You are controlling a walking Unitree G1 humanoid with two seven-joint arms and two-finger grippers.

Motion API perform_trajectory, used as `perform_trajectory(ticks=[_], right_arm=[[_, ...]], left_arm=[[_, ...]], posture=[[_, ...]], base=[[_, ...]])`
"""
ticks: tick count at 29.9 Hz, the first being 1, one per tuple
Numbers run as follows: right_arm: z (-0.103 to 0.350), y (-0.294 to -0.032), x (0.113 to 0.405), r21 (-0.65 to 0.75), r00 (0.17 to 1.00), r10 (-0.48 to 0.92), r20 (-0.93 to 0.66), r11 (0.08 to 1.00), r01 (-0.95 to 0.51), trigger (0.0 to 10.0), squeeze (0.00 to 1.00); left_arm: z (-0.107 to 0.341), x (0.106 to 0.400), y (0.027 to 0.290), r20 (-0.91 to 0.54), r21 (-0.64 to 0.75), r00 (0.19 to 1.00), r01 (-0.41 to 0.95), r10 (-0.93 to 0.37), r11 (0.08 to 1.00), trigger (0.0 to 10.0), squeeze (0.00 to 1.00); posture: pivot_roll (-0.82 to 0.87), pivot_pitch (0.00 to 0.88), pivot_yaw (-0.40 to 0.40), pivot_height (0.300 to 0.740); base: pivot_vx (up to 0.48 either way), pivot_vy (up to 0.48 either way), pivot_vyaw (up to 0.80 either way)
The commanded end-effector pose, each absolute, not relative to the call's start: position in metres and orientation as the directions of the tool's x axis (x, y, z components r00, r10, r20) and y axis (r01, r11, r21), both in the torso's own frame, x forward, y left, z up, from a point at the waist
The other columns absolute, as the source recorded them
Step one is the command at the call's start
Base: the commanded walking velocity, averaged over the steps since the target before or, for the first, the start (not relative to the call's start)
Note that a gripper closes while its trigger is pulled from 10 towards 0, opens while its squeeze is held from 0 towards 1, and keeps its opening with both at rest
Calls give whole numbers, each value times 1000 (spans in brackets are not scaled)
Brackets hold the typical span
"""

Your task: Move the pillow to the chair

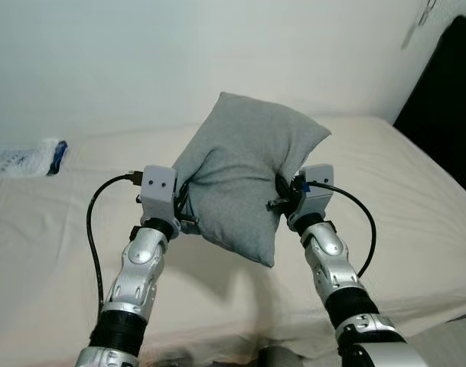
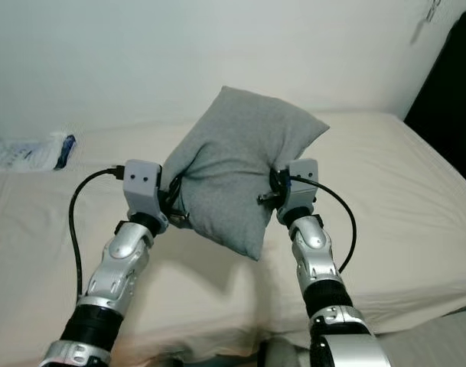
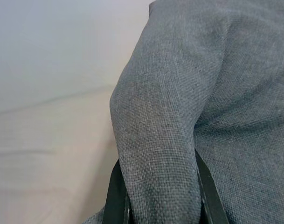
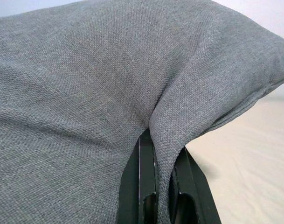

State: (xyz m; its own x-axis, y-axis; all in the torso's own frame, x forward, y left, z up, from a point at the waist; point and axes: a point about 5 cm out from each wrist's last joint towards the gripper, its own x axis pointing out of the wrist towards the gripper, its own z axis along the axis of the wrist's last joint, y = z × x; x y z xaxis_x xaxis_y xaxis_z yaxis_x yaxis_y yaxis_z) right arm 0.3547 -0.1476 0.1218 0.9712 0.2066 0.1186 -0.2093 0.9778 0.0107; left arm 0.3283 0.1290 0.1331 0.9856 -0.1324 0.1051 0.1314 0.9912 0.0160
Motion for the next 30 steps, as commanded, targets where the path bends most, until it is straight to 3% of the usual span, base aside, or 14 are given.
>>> perform_trajectory(ticks=[1,15,30], right_arm=[[126,-157,356,19,978,161,135,986,-165,10000,0],[127,-155,357,9,976,173,133,984,-176,10000,0],[117,-150,356,8,974,213,76,977,-214,10000,0]], left_arm=[[143,330,140,164,27,984,70,-73,997,10000,0],[143,331,142,168,17,984,57,-59,998,10000,0],[138,330,144,140,17,989,46,-48,999,10000,0]], posture=[[-9,0,-38,701],[-3,0,-51,740],[7,0,-67,740]], base=[[0,0,0],[0,0,0],[0,0,0]])
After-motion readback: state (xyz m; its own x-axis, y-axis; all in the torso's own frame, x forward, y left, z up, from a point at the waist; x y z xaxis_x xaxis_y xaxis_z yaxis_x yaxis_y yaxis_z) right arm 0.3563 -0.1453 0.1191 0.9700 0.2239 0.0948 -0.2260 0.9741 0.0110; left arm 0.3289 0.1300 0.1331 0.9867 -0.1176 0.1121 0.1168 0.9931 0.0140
